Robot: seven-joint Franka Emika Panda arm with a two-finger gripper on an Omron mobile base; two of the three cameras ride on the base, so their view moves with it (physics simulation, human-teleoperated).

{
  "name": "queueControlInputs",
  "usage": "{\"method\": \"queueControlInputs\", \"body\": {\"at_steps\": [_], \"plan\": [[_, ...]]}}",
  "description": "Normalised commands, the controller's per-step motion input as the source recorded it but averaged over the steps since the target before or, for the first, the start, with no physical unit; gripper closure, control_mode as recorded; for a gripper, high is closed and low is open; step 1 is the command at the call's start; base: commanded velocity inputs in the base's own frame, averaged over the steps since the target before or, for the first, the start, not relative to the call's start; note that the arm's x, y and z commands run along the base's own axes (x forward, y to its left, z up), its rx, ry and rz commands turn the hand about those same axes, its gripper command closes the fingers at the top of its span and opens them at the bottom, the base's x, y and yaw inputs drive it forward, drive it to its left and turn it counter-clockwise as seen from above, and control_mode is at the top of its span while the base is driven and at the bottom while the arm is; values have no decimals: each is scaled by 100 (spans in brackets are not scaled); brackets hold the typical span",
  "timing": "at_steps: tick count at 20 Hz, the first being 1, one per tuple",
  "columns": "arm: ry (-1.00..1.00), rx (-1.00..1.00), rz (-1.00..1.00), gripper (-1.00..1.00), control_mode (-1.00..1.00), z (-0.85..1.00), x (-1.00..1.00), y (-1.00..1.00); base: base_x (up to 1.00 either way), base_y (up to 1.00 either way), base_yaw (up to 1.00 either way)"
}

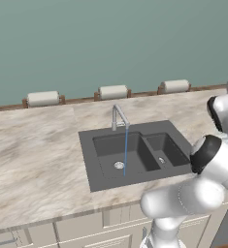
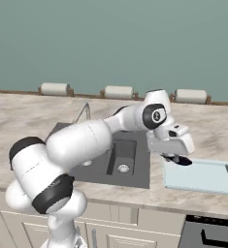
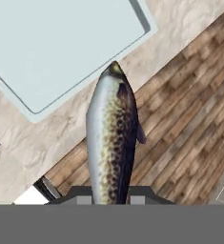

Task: Take the fish out of the fridge, briefly rinse it in the sink, and place it on the tray next to the sink.

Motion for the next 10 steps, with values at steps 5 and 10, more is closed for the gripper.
{"method": "queueControlInputs", "body": {"at_steps": [5, 10], "plan": [[-14, 1, 12, 100, -100, -84, 21, -67, 0, 0, 0], [-32, 0, 1, 100, -100, -65, 11, -67, 0, 0, 0]]}}
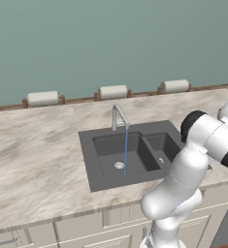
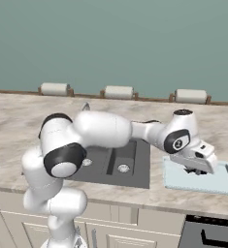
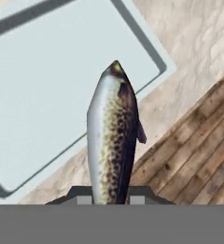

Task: Take the fish out of the fridge, briefly rinse it in the sink, and place it on the tray next to the sink.

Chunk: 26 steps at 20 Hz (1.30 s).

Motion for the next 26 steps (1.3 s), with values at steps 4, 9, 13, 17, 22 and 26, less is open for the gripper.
{"method": "queueControlInputs", "body": {"at_steps": [4, 9, 13, 17, 22, 26], "plan": [[-21, 0, 0, 100, -100, -19, 48, -53, 0, 0, 0], [-4, 2, 0, 100, -100, -6, 94, -22, 0, 0, 0], [3, 9, 0, 100, -100, -7, 100, -17, 0, 0, 0], [6, 8, 0, 100, -100, -32, 100, -26, 0, 0, 0], [2, 1, 0, -100, -100, -44, 89, -27, 0, 0, 0], [0, 0, 0, -100, -100, -5, 18, -6, 0, 0, 0]]}}
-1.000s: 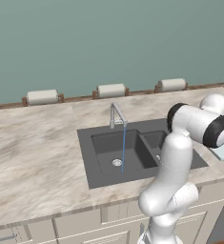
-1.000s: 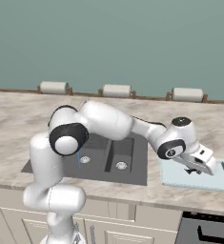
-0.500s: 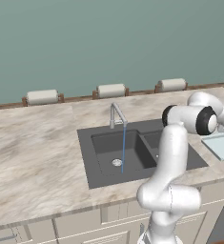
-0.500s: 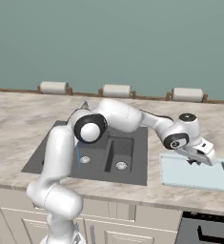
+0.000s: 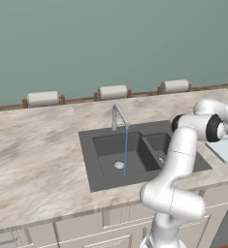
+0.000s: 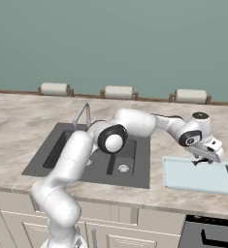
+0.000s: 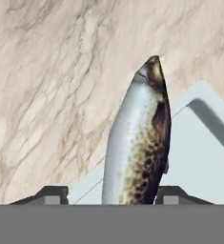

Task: Take the fish out of the fridge, briefly rinse it in the sink, and place it on the tray next to the sink.

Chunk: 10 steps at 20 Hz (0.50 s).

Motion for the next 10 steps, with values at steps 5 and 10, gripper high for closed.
{"method": "queueControlInputs", "body": {"at_steps": [5, 10], "plan": [[-3, 3, -12, -100, -100, 44, -63, 0, 0, 0, 0], [-12, 0, -13, -100, -100, 97, -80, 6, 0, 0, 0]]}}
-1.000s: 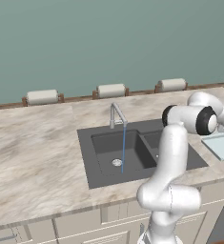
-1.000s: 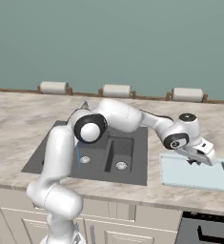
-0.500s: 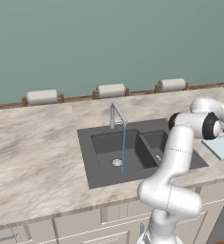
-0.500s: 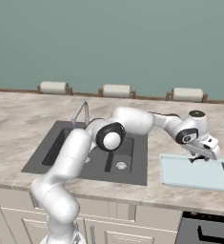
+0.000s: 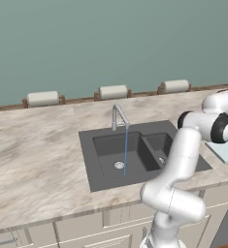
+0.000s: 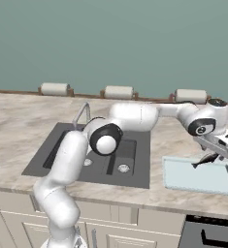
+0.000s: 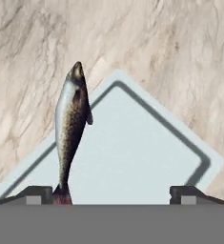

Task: Take the fish out of the fridge, briefly rinse it in the sink, and place it on the tray next to the sink.

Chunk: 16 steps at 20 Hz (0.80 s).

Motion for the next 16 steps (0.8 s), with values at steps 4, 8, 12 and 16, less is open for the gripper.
{"method": "queueControlInputs", "body": {"at_steps": [4, 8, 12, 16], "plan": [[-20, 0, -6, -100, -100, 100, -99, 35, 0, 0, 0], [-29, -15, 0, -100, -100, 47, -100, 91, 0, 0, 0], [-31, -19, 1, -100, -100, -32, -100, 100, 0, 0, 0], [-20, -25, 5, -100, -100, -91, -100, 100, 0, 0, 0]]}}
